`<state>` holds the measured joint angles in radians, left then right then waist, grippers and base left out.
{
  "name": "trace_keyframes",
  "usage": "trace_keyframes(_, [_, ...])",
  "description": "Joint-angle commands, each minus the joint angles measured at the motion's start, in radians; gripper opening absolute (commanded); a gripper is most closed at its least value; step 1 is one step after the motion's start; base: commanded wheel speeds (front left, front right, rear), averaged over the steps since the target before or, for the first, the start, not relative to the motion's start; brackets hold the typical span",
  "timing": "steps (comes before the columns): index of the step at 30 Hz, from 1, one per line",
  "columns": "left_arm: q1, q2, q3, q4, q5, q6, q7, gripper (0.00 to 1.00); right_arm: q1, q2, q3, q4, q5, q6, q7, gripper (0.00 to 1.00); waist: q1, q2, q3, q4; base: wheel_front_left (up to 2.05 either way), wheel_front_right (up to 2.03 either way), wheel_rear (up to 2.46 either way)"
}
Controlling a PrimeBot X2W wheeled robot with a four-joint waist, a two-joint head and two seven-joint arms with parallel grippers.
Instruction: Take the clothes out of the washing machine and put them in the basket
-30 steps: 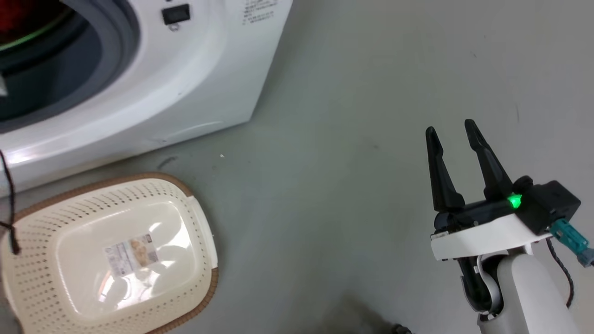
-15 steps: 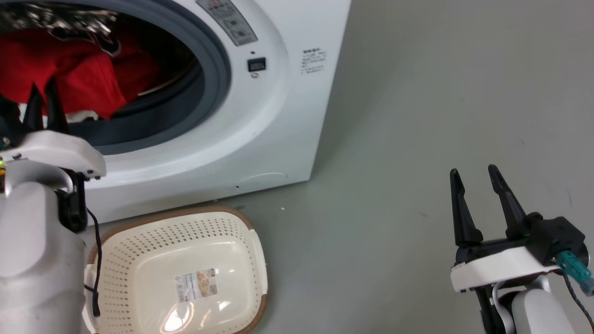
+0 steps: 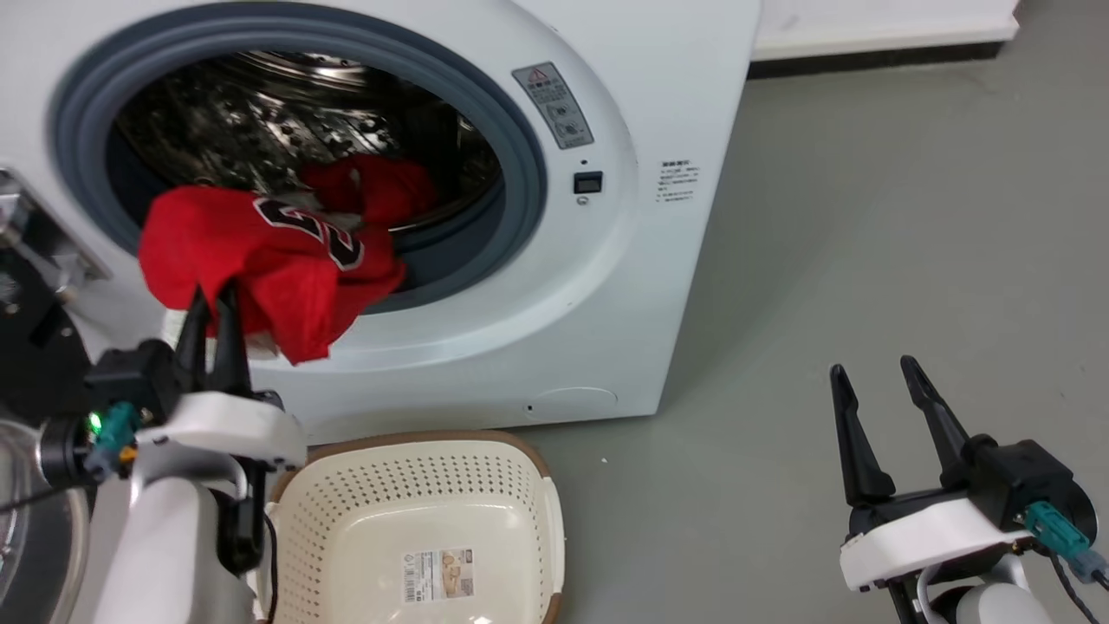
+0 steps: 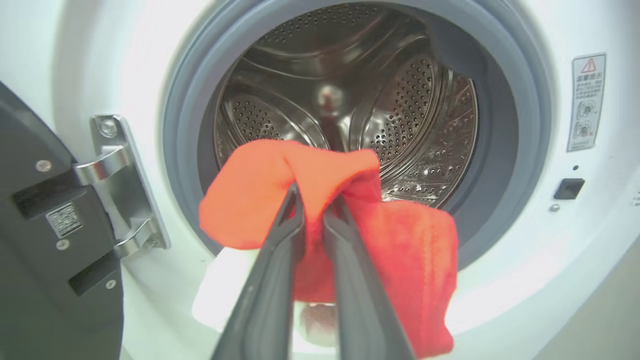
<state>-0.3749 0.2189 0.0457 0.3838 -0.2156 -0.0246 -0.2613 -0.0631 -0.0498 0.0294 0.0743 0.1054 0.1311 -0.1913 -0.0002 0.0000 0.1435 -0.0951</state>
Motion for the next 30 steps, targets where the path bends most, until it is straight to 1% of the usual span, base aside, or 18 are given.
trace_keyframes(1, [0.039,-0.012,-0.007,-0.038,0.004,0.01,-0.002,0.0,0.016,-0.001,0.0,-0.006,0.001,-0.001,0.003,1.0,0.0002,0.0,-0.032,0.031,0.0,0.0,0.0])
trace_keyframes(7, [0.168,-0.036,-0.03,-0.21,0.007,0.029,0.048,0.0,0.045,-0.001,-0.001,-0.026,0.004,-0.001,0.022,1.0,0.0002,0.0,-0.066,0.069,0.0,0.0,0.0])
trace_keyframes(12, [0.285,-0.049,-0.039,-0.347,0.009,0.06,0.11,0.0,0.068,-0.001,-0.003,-0.041,0.0,-0.001,0.037,1.0,0.0002,0.0,-0.086,0.087,0.0,0.0,0.0])
trace_keyframes(16, [0.368,-0.062,-0.046,-0.398,0.002,0.078,0.151,0.0,0.073,-0.001,-0.006,-0.054,0.005,-0.001,0.042,1.0,0.0002,0.0,-0.083,0.098,0.0,0.0,0.0])
trace_keyframes(19, [0.401,-0.075,-0.057,-0.383,-0.004,0.083,0.16,0.0,0.063,-0.001,0.0,-0.063,0.008,-0.001,0.046,1.0,0.0002,0.0,-0.061,0.1,0.0,0.0,0.0])
trace_keyframes(22, [0.406,-0.087,-0.063,-0.334,-0.012,0.083,0.152,0.0,0.042,-0.001,0.007,-0.075,0.008,-0.001,0.051,1.0,0.0002,0.0,-0.023,0.093,0.0,0.0,0.0])
trace_keyframes(26, [0.369,-0.097,-0.063,-0.217,-0.033,0.075,0.124,0.0,0.017,-0.001,0.013,-0.082,0.008,-0.001,0.052,1.0,0.0002,0.0,0.039,0.07,0.0,0.0,0.0])
trace_keyframes(30, [0.307,-0.103,-0.062,-0.066,-0.05,0.062,0.086,0.0,-0.02,-0.001,0.017,-0.081,0.016,-0.001,0.044,1.0,0.0002,0.0,0.113,0.036,0.0,0.0,0.0])
